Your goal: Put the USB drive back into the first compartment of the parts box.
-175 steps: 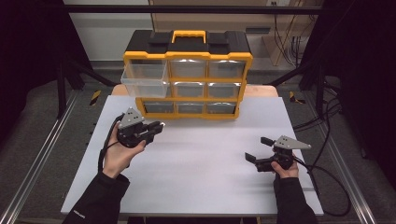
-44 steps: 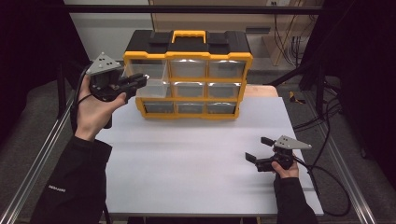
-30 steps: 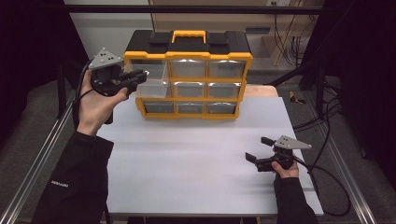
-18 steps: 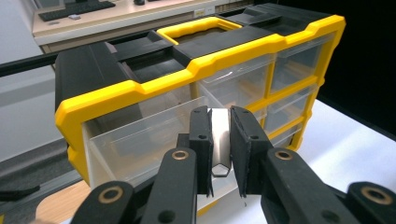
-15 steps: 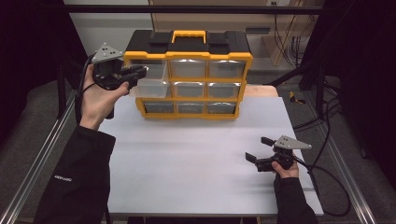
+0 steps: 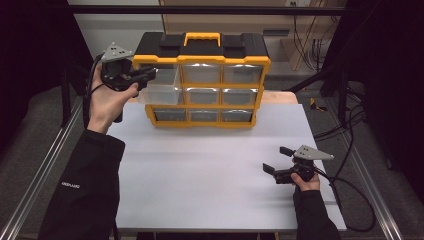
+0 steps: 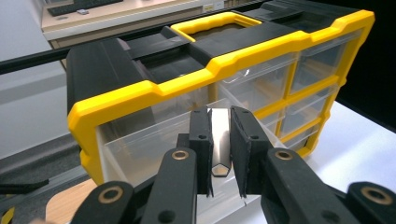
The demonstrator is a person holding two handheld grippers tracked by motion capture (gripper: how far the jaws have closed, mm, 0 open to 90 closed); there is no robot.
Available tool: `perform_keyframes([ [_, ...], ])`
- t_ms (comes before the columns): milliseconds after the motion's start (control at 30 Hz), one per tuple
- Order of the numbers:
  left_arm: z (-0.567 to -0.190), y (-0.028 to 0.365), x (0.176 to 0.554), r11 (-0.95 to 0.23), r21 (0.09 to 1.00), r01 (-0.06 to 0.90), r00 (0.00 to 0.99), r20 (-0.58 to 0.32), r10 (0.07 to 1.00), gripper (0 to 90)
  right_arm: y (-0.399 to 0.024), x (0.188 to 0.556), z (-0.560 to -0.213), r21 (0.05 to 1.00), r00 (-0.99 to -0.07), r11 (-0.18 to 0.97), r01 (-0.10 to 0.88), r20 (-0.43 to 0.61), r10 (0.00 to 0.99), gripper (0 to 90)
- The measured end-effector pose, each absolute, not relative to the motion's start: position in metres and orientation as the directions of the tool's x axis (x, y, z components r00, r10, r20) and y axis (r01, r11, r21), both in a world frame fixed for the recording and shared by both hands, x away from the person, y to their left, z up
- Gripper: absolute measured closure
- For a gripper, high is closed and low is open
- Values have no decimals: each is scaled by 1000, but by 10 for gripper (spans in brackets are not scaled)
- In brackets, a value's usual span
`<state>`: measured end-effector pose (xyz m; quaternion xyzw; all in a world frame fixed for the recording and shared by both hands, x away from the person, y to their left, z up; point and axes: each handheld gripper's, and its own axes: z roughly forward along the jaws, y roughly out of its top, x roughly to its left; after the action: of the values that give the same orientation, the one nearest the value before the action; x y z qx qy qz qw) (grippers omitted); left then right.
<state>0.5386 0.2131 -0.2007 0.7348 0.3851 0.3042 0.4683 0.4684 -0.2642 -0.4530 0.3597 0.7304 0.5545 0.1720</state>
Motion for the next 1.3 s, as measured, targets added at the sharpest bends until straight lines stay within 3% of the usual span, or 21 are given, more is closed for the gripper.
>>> perform_keyframes([
  [1300,-221,221,567,-285,906,312,495,101,863,789,-264,468,-453,934,-681,126,333,146,718,6],
])
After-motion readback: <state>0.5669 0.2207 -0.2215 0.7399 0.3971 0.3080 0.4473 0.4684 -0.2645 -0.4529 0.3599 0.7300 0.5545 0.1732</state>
